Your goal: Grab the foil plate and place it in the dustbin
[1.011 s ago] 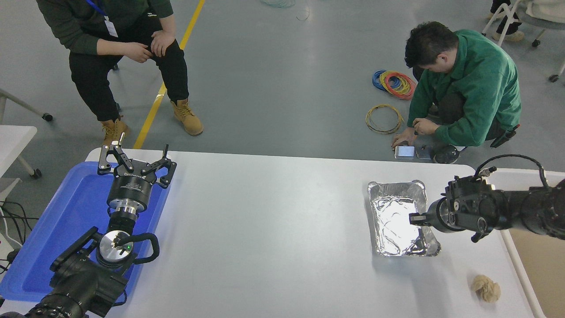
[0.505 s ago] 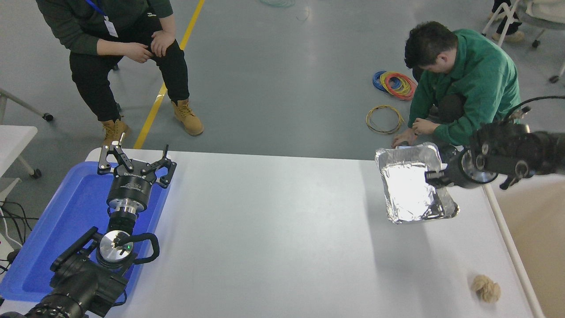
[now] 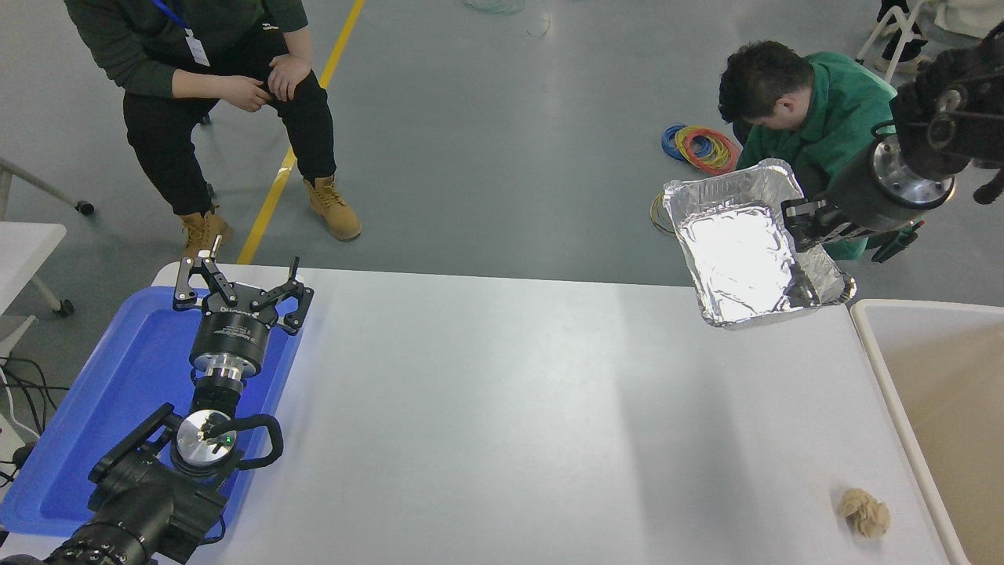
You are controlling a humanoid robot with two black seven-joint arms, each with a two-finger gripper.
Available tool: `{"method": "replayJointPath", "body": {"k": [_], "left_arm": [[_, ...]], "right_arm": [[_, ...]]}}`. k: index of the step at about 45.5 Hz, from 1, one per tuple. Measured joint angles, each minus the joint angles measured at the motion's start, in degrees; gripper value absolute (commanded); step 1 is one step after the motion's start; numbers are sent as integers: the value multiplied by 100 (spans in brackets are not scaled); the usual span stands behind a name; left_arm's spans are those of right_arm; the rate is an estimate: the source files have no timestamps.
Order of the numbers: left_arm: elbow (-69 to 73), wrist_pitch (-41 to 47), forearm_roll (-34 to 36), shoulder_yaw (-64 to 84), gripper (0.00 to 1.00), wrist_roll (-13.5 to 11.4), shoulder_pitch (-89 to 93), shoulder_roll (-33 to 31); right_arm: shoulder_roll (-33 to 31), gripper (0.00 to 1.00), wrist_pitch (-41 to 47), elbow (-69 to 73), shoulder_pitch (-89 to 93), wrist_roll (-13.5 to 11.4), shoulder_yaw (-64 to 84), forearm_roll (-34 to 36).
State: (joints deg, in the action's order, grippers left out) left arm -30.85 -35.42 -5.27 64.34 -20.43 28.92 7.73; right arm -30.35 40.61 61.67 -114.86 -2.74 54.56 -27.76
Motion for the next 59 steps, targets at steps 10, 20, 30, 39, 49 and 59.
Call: {"method": "replayJointPath", "body": {"k": [10, 20, 30, 39, 49, 59], "left_arm": [[0, 0, 0, 0, 100, 0, 0, 0], [0, 0, 0, 0, 100, 0, 0, 0], [0, 0, 0, 0, 100, 0, 0, 0], [0, 0, 0, 0, 100, 1, 0, -1], [0, 0, 1, 0, 100, 2, 0, -2], [0, 0, 0, 0, 100, 1, 1, -2]], "right_arm": [[-63, 0, 267, 84, -311, 1, -13, 13], [-88, 0, 362, 111, -412, 2, -23, 16], [-170, 0, 408, 120, -447, 2, -75, 112], [-412, 0, 428, 66, -370, 3, -94, 234], [-904, 0, 436, -397, 26, 2, -64, 263], [-1389, 0, 431, -1403, 800, 0, -70, 278]]}}
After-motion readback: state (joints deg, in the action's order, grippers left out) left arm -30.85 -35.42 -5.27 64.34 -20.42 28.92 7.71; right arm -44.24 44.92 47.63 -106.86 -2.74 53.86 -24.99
